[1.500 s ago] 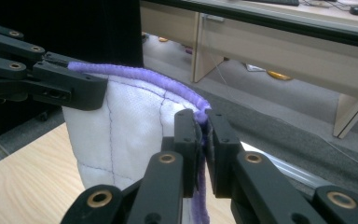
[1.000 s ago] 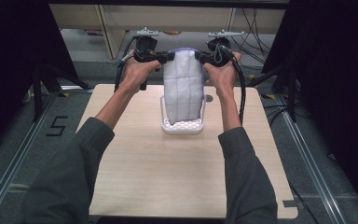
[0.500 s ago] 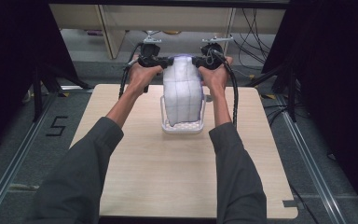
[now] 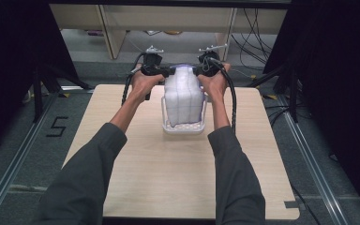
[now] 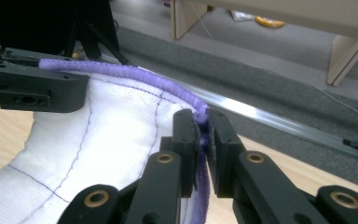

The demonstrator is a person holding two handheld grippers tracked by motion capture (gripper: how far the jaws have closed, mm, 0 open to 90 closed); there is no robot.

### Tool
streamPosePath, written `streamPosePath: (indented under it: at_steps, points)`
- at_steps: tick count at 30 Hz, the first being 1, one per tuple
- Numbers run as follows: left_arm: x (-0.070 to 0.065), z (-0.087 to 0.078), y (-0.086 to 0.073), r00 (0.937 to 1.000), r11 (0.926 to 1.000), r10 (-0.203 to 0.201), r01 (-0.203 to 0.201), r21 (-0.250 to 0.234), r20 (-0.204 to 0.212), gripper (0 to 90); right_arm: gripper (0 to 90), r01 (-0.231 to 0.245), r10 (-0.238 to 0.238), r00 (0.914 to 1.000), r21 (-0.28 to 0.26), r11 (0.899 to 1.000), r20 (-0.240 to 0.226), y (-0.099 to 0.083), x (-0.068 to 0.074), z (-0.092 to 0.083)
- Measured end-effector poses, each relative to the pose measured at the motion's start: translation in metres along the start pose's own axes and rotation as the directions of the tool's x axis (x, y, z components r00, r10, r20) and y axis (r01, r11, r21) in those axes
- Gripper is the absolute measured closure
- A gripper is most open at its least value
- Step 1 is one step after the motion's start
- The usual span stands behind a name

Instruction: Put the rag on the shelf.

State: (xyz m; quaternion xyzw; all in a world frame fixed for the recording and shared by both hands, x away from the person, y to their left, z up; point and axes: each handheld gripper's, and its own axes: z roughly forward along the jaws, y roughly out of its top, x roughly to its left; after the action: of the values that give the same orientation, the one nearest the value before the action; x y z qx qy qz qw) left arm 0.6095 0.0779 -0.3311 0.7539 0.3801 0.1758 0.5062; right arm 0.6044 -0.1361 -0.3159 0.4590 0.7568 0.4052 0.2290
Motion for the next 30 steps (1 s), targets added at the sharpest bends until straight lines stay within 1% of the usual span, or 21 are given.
streamPosePath:
  at_steps: [1,2,3,5,7,8,9,12,13,14,17,18,19,20,22,24,25,26,27,28,30]
  points:
    - [-0.001,0.001,-0.001,1.0,1.0,-0.003,0.003,0.0,0.004,81.5,83.1,0.003,-0.003,1.0,0.012,1.0,0.003,-0.002,-0.002,0.001]
    - [-0.002,0.003,-0.001,1.0,1.0,-0.002,0.002,0.003,0.005,81.3,83.0,-0.015,0.015,0.9999,0.028,1.0,0.007,-0.003,-0.001,0.001]
    - [-0.003,0.004,-0.001,1.0,1.0,-0.004,0.004,0.006,0.007,81.3,83.0,-0.005,0.004,0.9999,0.039,0.999,0.014,-0.005,-0.003,0.002]
    - [-0.003,0.006,-0.002,1.0,0.9999,-0.006,0.006,0.011,-0.001,81.4,83.0,0.0,0.0,0.9999,0.031,1.0,0.011,-0.007,-0.004,0.004]
    - [-0.003,0.007,-0.003,0.9999,0.9997,-0.012,0.012,0.02,-0.001,81.3,82.8,-0.009,0.009,0.9999,0.044,0.999,0.012,-0.008,-0.004,0.003]
    - [-0.002,0.006,-0.004,1.0,0.9995,-0.002,0.002,0.03,-0.001,81.2,82.7,-0.001,0.001,1.0,0.038,0.999,0.01,-0.009,-0.005,0.004]
    - [-0.002,0.007,-0.004,1.0,0.9995,0.0,0.0,0.032,-0.005,81.1,82.7,-0.011,0.01,0.9999,0.045,0.999,0.01,-0.009,-0.005,0.004]
    - [-0.003,0.007,-0.005,0.9999,0.9995,-0.016,0.016,0.027,-0.007,80.8,82.4,-0.003,0.002,0.9999,0.051,0.999,0.013,-0.01,-0.004,0.006]
    - [-0.002,0.007,-0.006,0.9998,0.9993,-0.016,0.016,0.033,-0.01,80.7,82.2,-0.018,0.017,0.9997,0.058,0.998,0.016,-0.01,-0.002,0.006]
    - [-0.002,0.008,-0.007,0.9998,0.9992,-0.018,0.019,0.036,-0.011,80.5,81.9,-0.003,0.003,0.9999,0.054,0.999,0.013,-0.01,-0.003,0.007]
    - [-0.001,0.008,-0.01,0.9996,0.9987,-0.028,0.028,0.043,-0.009,79.9,81.6,-0.017,0.017,0.9998,0.07,0.997,0.013,-0.011,-0.002,0.009]
    - [-0.001,0.008,-0.011,0.9996,0.9984,-0.027,0.027,0.049,-0.005,79.6,81.5,-0.002,0.001,0.9999,0.071,0.997,0.012,-0.012,-0.003,0.01]
    - [0.0,0.008,-0.012,0.9999,0.998,-0.016,0.016,0.062,-0.007,78.9,81.3,-0.011,0.011,0.9999,0.074,0.997,0.009,-0.012,-0.002,0.012]
    - [0.0,0.008,-0.013,0.9996,0.9982,-0.027,0.027,0.053,-0.006,77.6,81.0,0.0,-0.001,0.9999,0.079,0.997,0.015,-0.013,-0.002,0.013]
    - [0.004,0.007,-0.013,0.9996,0.9975,-0.03,0.03,0.064,0.0,74.3,78.9,-0.002,-0.001,0.9997,0.089,0.996,0.026,-0.014,-0.002,0.015]
    - [0.006,0.006,-0.015,0.9987,0.997,-0.051,0.051,0.058,0.0,67.0,70.5,-0.011,0.006,0.9992,0.122,0.992,0.039,-0.016,-0.001,0.017]
    - [0.008,0.005,-0.015,0.9989,0.9967,-0.047,0.047,0.065,0.001,64.4,69.1,0.002,-0.01,0.9983,0.124,0.992,0.057,-0.016,-0.003,0.018]
    - [0.009,0.004,-0.015,0.9991,0.9967,-0.042,0.041,0.07,0.001,63.4,69.0,-0.003,-0.005,0.9979,0.122,0.993,0.065,-0.017,-0.003,0.017]
    - [0.011,0.002,-0.015,0.9993,0.9968,-0.036,0.037,0.071,-0.007,62.0,67.8,-0.014,0.007,0.9982,0.119,0.993,0.06,-0.017,-0.003,0.017]
    - [0.011,0.002,-0.015,0.9985,0.997,-0.051,0.052,0.057,-0.018,60.7,65.9,-0.004,-0.002,0.9986,0.115,0.993,0.052,-0.017,-0.006,0.017]
    - [0.015,-0.003,-0.015,0.9985,0.9966,-0.05,0.051,0.065,-0.024,59.0,64.6,-0.013,0.006,0.9981,0.115,0.993,0.061,-0.017,-0.006,0.015]
